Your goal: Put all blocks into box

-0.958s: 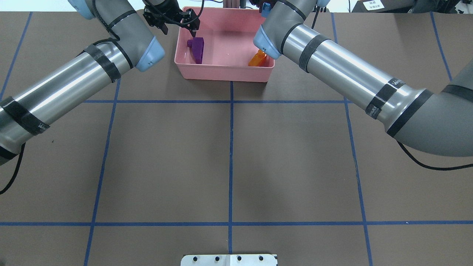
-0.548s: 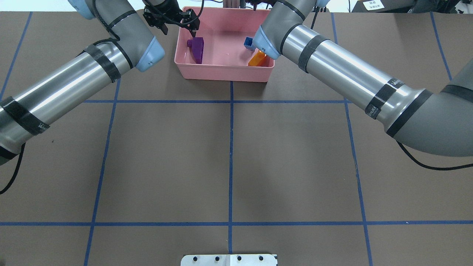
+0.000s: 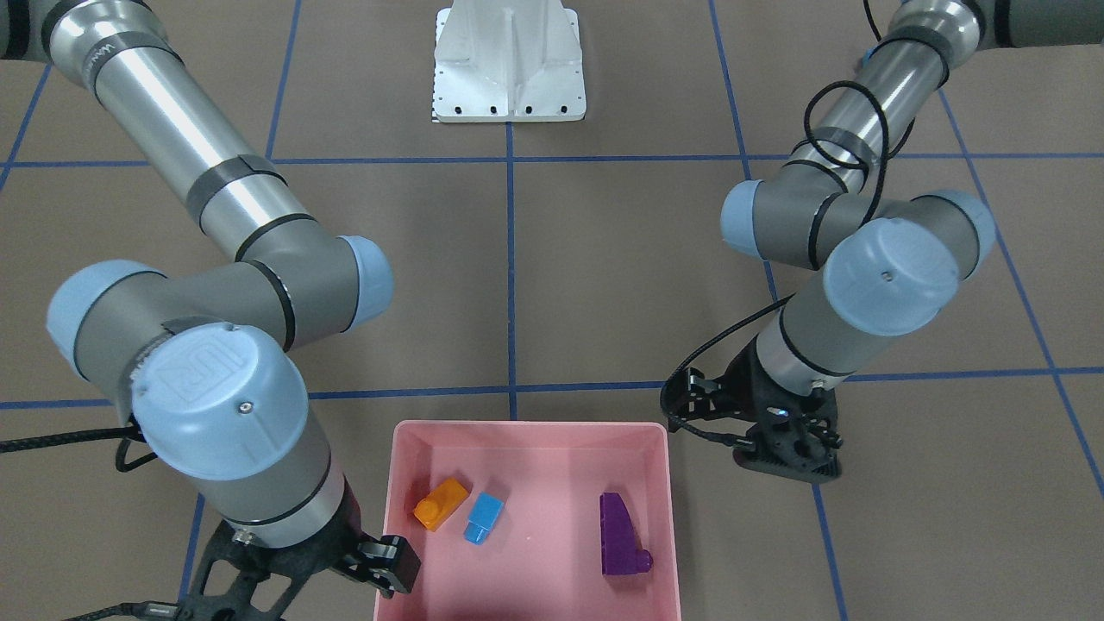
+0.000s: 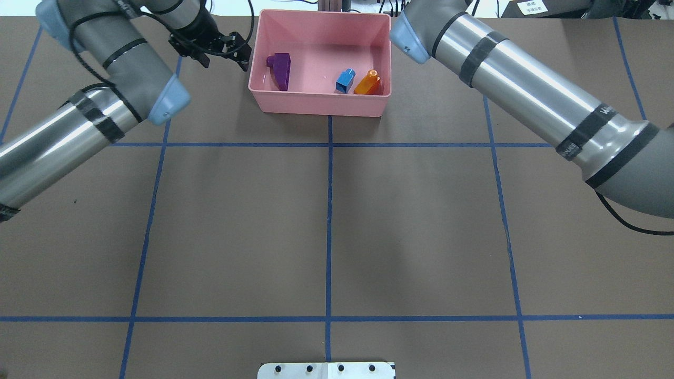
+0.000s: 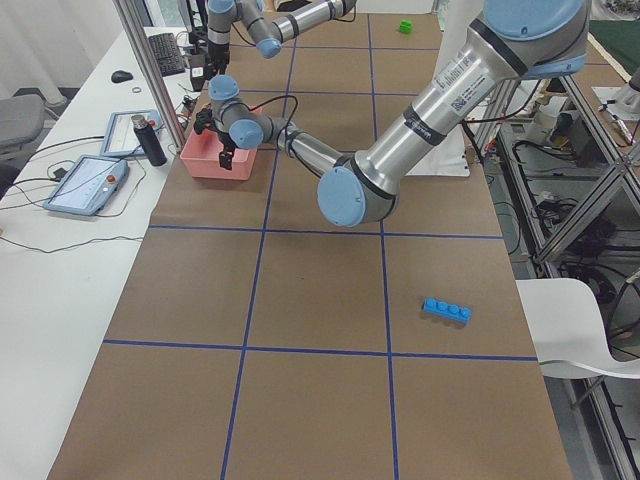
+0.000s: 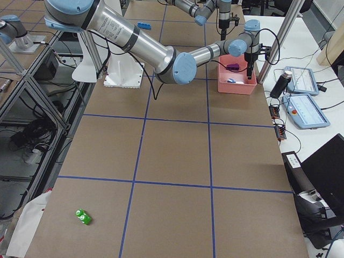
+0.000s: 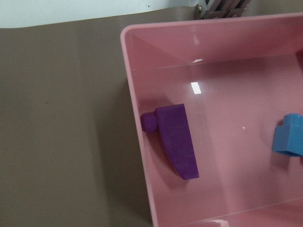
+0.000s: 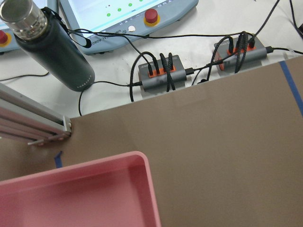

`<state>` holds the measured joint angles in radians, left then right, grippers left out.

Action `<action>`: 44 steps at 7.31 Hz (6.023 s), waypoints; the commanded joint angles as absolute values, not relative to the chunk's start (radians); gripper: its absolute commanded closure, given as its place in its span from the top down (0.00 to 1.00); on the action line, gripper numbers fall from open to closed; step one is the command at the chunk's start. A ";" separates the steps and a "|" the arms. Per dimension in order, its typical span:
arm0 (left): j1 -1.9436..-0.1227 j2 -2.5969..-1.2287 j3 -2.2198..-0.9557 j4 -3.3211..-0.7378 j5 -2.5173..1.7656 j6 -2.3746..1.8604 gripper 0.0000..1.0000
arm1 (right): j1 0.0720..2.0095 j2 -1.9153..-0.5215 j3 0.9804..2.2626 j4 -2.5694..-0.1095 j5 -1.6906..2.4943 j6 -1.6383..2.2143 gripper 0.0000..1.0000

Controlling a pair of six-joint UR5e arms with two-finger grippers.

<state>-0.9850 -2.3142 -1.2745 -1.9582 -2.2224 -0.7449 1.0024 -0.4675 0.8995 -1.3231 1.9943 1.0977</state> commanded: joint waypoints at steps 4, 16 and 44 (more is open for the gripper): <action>-1.020 -1.484 -1.906 -1.965 -2.253 -0.458 1.00 | 1.130 -1.153 1.692 -1.580 2.177 0.662 0.99; -0.628 -0.841 -1.934 -2.505 -2.290 -0.710 1.00 | 1.154 -1.657 2.075 -1.575 2.189 0.574 0.99; -0.839 -1.706 -2.060 -1.950 -2.137 -1.111 0.00 | 1.127 -1.605 2.034 -1.565 2.184 0.589 0.99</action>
<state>-0.7884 -1.5222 -2.0694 -2.1249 -2.1396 -1.1042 1.1275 -1.6055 2.0404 -1.5651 2.1862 0.5890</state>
